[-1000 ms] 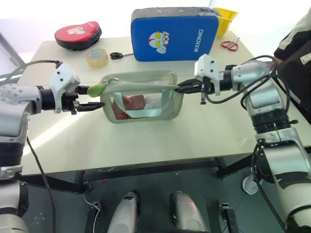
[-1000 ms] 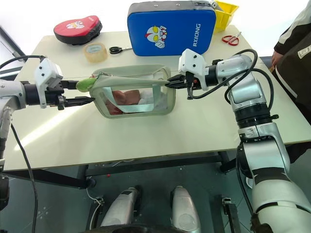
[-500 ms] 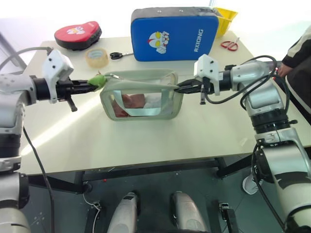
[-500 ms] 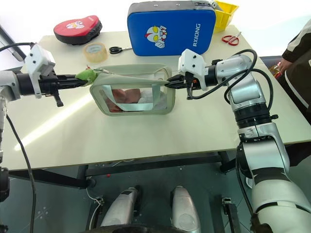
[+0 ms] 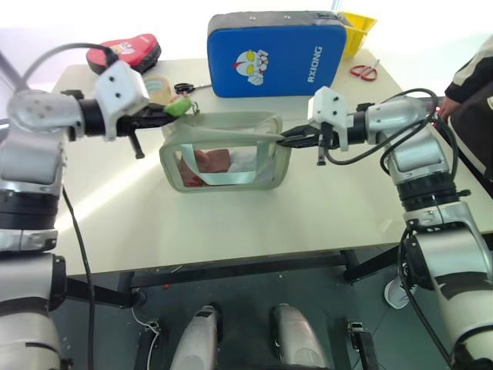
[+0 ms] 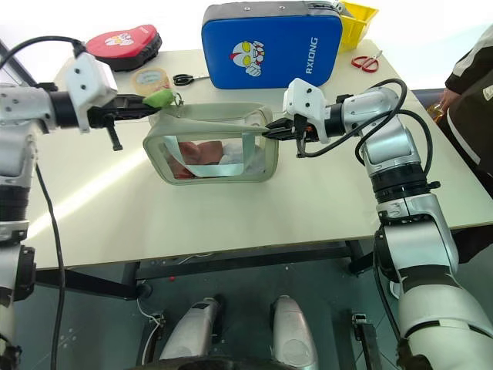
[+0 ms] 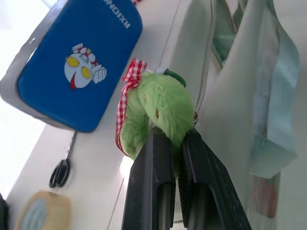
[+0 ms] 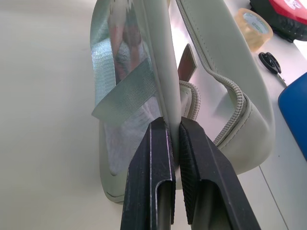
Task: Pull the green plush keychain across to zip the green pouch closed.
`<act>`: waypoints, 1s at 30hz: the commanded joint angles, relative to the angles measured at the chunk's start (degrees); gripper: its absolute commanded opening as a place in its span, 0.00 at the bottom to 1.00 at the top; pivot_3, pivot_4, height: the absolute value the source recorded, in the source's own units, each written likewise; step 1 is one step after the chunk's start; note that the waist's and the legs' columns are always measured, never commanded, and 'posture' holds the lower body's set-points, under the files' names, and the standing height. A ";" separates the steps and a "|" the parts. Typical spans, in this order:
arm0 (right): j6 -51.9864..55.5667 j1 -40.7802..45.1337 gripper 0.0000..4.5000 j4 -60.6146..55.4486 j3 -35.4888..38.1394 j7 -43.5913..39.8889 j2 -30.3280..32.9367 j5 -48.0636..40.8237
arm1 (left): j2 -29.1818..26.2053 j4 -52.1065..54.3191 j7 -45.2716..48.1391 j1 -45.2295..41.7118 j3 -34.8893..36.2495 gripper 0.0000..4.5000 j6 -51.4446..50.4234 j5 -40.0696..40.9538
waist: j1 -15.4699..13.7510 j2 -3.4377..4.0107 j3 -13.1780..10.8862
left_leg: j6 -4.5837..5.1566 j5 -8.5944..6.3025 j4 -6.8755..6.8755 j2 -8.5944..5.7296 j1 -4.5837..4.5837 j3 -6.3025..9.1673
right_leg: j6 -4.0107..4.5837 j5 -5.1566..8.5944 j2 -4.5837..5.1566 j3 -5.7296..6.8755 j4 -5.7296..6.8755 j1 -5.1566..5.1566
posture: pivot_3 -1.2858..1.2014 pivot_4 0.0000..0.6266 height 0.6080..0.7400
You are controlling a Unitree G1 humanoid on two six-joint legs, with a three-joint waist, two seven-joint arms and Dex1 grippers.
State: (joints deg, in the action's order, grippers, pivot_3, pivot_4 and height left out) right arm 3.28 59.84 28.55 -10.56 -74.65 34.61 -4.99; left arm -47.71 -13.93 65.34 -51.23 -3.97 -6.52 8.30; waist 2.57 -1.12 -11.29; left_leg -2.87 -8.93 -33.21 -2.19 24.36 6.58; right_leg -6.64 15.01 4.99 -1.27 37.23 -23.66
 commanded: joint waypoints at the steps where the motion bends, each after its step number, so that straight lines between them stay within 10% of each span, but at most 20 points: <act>1: -0.80 2.10 0.00 -0.48 0.83 0.29 -0.20 -0.06 | 1.59 -0.93 0.84 -1.73 -1.40 0.01 3.15 -1.35 | 0.00 0.00 0.00 | 0.00 0.00 0.00 0.00 0.00 0.00 | 0.00 0.00 0.00 0.00 0.00 0.00 | 0.52 0.24 1.00; 5: -0.43 1.91 0.00 -1.12 0.89 0.16 -0.04 -0.06 | 2.23 -1.75 3.66 -2.35 -1.28 0.25 2.00 0.17 | 0.11 0.00 0.00 | 0.00 0.00 -0.01 0.00 0.00 0.00 | 0.00 0.00 0.00 0.00 0.01 -0.01 | 0.52 0.24 1.00; 12: 0.09 1.81 0.00 -1.79 0.93 0.17 0.11 0.01 | -0.73 -4.64 5.27 -5.43 0.73 0.99 -0.28 0.26 | 0.16 0.00 0.00 | 0.01 0.00 -0.02 0.00 0.00 0.01 | 0.00 0.00 0.00 0.00 0.04 -0.01 | 0.52 0.24 1.00; 21: -0.95 3.15 0.00 0.31 0.62 0.19 -0.41 0.44 | -5.04 -3.32 6.46 -6.84 4.73 0.99 -7.46 4.60 | 0.18 0.00 0.00 | 0.01 0.00 -0.02 0.00 0.00 0.01 | -0.01 0.01 0.00 0.00 0.06 -0.02 | 0.52 0.24 1.00; 30: -1.68 3.71 0.00 1.09 0.50 -0.46 -0.87 0.74 | -7.71 11.75 3.75 12.85 9.34 0.99 -19.37 9.41 | 1.05 0.01 -0.01 | 0.01 0.00 0.01 0.01 -0.02 0.02 | -0.01 0.01 0.00 -0.01 0.11 -0.02 | 0.52 0.24 1.00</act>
State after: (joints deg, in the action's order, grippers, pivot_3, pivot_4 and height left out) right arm 2.45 61.41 30.52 -10.84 -75.00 33.59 -3.99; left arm -54.11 -3.87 70.32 -38.43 3.61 -26.41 18.02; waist 3.61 -1.11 -11.29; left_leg -2.87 -8.93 -33.20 -2.17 24.34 6.61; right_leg -6.65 15.02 4.99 -1.27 37.35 -23.68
